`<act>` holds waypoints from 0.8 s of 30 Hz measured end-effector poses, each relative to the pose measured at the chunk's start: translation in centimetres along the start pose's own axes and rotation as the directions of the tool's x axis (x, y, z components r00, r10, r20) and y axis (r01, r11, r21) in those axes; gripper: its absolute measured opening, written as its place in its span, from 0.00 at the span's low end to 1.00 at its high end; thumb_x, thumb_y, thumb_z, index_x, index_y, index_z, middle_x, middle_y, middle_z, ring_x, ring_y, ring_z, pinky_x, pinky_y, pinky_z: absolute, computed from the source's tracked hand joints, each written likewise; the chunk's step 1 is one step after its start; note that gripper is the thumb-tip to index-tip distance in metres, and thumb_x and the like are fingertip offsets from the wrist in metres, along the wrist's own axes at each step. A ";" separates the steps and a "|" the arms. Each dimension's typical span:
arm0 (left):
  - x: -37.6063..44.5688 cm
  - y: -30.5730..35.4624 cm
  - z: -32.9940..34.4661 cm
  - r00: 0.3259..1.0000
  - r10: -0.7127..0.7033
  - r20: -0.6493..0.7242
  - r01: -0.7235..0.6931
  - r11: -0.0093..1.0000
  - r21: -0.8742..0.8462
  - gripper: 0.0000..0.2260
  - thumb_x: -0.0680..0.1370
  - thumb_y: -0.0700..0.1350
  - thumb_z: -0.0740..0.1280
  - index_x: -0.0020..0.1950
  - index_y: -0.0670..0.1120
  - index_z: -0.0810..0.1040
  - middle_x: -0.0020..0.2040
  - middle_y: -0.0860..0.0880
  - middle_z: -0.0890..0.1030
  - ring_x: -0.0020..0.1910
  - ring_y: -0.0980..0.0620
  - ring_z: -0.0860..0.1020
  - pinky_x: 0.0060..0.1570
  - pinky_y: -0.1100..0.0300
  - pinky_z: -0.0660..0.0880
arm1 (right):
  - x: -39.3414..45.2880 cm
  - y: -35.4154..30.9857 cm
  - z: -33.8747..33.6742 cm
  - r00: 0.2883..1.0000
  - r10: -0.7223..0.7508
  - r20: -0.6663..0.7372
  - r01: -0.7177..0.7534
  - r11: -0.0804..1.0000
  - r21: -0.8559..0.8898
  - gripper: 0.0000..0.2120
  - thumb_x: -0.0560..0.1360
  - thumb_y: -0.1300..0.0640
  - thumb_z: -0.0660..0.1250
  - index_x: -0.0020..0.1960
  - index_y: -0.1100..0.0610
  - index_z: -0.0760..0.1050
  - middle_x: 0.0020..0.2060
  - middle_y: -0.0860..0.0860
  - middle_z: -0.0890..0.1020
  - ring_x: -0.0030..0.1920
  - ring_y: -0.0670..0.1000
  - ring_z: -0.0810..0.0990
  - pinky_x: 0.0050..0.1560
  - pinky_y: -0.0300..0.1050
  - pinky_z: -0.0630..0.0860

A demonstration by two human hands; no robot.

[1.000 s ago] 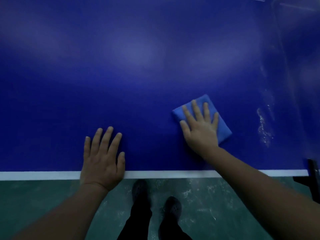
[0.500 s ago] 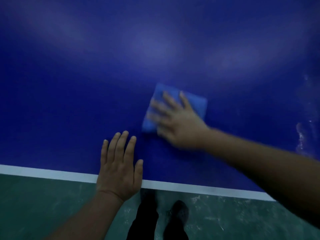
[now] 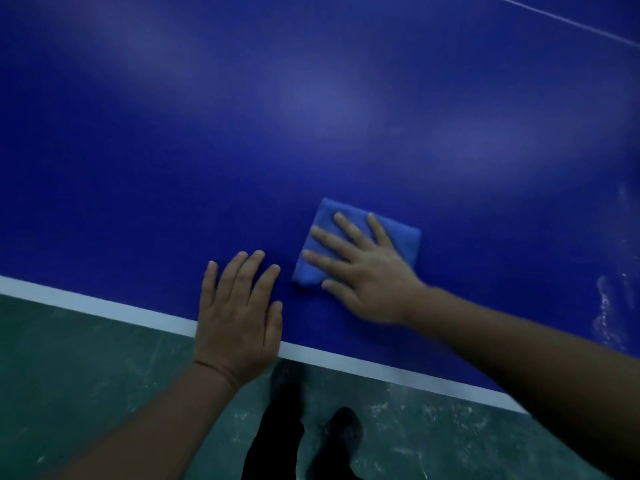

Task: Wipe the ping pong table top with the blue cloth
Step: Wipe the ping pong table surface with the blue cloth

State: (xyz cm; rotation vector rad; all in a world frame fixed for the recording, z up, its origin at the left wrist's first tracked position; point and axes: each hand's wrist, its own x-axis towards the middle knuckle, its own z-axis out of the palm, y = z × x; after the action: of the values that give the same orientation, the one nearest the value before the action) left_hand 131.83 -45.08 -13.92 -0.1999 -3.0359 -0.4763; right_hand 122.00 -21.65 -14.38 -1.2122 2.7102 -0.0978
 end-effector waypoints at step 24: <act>-0.9 -4.1 0.1 0.998 -0.053 -0.044 0.056 0.994 0.090 0.24 0.78 0.54 0.56 0.67 0.40 0.73 0.70 0.38 0.70 0.73 0.38 0.65 0.73 0.33 0.50 | 2.9 1.9 -1.3 0.801 0.585 -0.125 -0.573 0.810 0.123 0.25 0.82 0.42 0.52 0.78 0.42 0.60 0.80 0.47 0.58 0.80 0.58 0.50 0.75 0.70 0.46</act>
State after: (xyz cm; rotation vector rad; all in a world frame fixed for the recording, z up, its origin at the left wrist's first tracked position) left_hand 132.15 -49.02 -15.28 -0.1014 -3.0203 -0.3395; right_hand 118.44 -22.54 -13.74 -0.3129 3.0460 -0.2241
